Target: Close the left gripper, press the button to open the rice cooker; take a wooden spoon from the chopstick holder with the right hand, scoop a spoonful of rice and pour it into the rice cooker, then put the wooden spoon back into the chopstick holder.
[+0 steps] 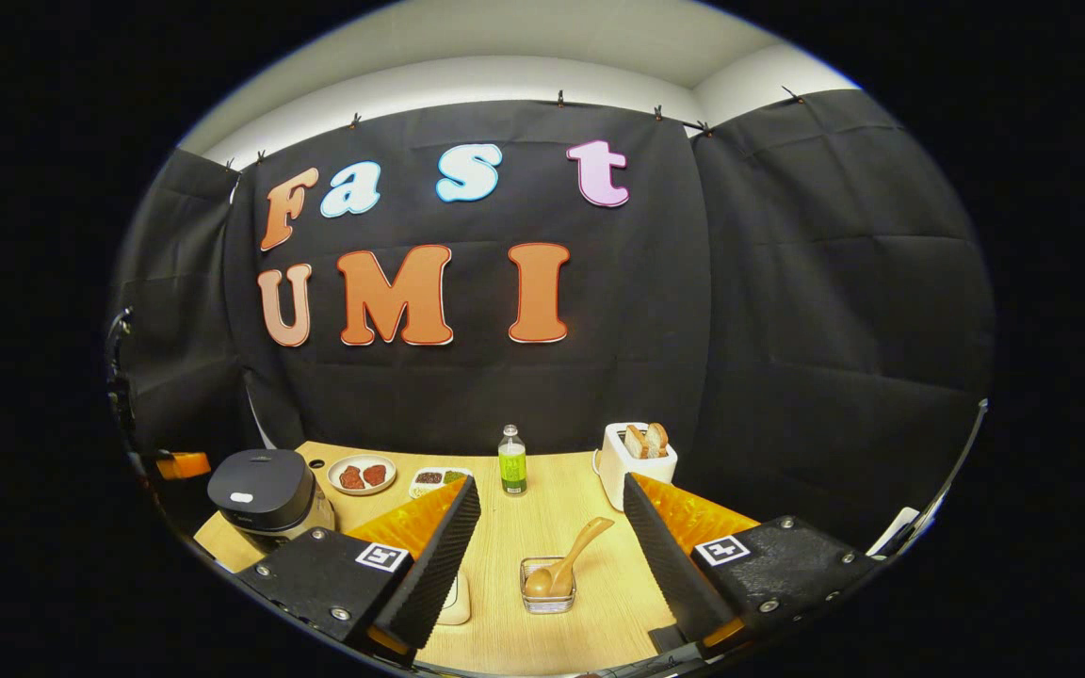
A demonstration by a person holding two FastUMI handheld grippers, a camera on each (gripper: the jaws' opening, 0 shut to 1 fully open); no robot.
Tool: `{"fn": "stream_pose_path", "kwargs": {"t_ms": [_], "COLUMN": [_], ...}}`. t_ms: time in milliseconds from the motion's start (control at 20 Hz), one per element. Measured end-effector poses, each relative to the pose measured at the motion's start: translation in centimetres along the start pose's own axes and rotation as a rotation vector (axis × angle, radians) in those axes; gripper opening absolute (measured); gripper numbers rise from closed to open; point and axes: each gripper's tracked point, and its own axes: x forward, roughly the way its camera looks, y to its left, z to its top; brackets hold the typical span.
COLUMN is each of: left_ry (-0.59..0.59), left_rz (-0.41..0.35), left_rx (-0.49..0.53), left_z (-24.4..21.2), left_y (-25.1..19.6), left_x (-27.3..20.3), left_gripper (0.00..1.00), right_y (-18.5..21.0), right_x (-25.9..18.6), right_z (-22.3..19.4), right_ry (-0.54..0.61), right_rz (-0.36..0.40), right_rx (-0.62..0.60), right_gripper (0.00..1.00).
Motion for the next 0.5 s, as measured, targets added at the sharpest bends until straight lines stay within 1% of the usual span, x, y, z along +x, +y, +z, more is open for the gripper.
{"fn": "stream_pose_path", "kwargs": {"t_ms": [50, 300, 500], "left_ry": [0.018, 0.108, 0.155], "left_rz": [0.012, 0.038, 0.039], "left_rx": [-0.002, 0.007, -0.021], "left_z": [-0.7, -3.8, -5.0], "left_y": [0.6, 2.7, 2.9], "left_x": [0.8, 4.8, 6.0], "left_gripper": [0.04, 0.04, 0.04], "right_y": [-0.2, -1.3, -2.0], "right_x": [-0.1, 0.0, 0.2], "right_z": [-0.2, -1.2, -1.7], "right_ry": [0.003, 0.028, 0.040], "right_rz": [-0.003, -0.031, -0.050], "right_rx": [-0.002, 0.002, 0.022], "right_gripper": [0.95, 0.95, 0.95]}}
